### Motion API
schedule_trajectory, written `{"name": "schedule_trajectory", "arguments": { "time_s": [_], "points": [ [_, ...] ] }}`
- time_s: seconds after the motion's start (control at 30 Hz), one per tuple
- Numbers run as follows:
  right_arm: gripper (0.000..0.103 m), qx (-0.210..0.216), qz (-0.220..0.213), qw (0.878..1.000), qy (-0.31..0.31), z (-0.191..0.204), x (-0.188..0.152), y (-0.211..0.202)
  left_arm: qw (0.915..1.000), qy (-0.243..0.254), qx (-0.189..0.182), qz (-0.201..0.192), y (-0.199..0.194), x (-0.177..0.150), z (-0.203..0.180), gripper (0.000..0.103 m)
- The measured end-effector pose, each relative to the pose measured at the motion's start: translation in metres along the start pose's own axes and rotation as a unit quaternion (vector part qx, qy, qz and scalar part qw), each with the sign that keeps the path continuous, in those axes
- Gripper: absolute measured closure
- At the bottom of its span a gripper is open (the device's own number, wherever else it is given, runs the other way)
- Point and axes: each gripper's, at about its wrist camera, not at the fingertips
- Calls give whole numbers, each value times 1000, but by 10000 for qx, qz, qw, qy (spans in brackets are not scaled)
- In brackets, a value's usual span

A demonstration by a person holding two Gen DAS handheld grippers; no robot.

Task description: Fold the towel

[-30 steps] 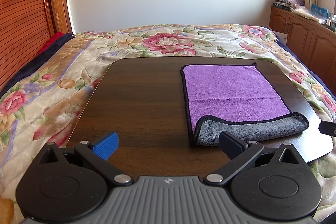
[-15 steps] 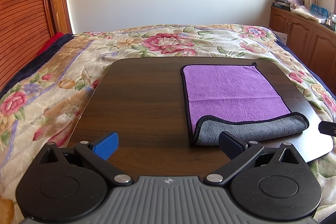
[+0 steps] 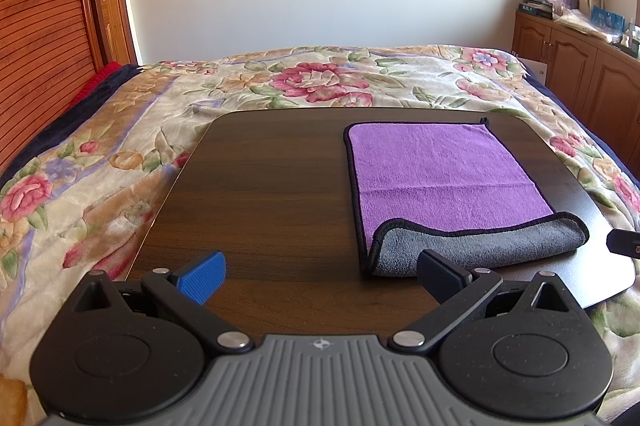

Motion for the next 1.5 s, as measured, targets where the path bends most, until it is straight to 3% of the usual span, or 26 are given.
{"name": "schedule_trajectory", "arguments": {
  "time_s": [0.3,1.5],
  "points": [
    [0,-3,33,10000,1,1,-6,4,10000,49,-3,19,-8,6,-3,3],
    [0,20,302,9995,23,-9,2,25,9981,550,-215,173,37,7,-24,3]
  ]
}}
Point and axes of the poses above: each gripper's, at about its wrist camera, not at the fingertips, and y roughly the way its jaws point, z to its left, x to its top, and after that the axes turned 6 degrees about -y, right-handed
